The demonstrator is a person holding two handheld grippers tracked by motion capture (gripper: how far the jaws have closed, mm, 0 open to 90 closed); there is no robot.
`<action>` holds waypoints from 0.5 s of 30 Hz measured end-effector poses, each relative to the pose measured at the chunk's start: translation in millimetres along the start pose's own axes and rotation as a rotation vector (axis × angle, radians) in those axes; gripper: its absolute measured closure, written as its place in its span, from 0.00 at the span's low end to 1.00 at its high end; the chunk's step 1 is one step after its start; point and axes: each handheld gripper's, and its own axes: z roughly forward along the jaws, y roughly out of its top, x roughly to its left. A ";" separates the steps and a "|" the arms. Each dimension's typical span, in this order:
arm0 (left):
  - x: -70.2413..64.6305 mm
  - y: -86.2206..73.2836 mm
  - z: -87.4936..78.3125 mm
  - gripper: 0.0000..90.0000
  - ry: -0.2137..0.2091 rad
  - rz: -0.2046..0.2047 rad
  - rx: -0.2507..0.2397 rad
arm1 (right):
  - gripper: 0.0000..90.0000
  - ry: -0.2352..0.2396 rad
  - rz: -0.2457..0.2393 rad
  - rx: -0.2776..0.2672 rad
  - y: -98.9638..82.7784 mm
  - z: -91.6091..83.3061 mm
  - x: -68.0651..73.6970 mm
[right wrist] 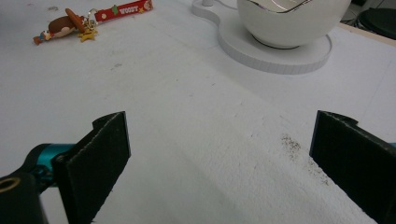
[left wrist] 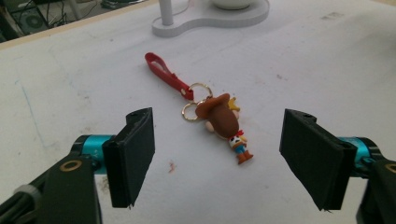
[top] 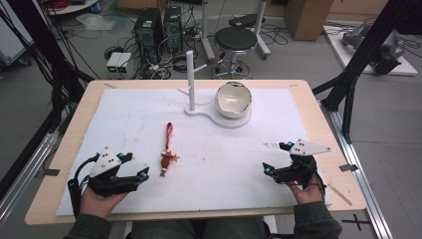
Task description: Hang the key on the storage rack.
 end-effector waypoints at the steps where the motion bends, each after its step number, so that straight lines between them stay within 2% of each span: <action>1: 0.3 1.6 0.1 0.31 -0.002 0.000 0.005 | 0.04 0.000 -0.001 0.001 0.0 -0.3 0.0; 7: 3.2 13.3 5.6 0.33 -0.014 -0.005 0.005 | 0.05 -0.003 0.002 -0.002 0.0 -0.8 -1.3; 15: 11.3 27.1 21.9 0.36 -0.010 -0.044 0.014 | 0.04 -0.004 0.004 -0.005 1.3 -0.7 -2.3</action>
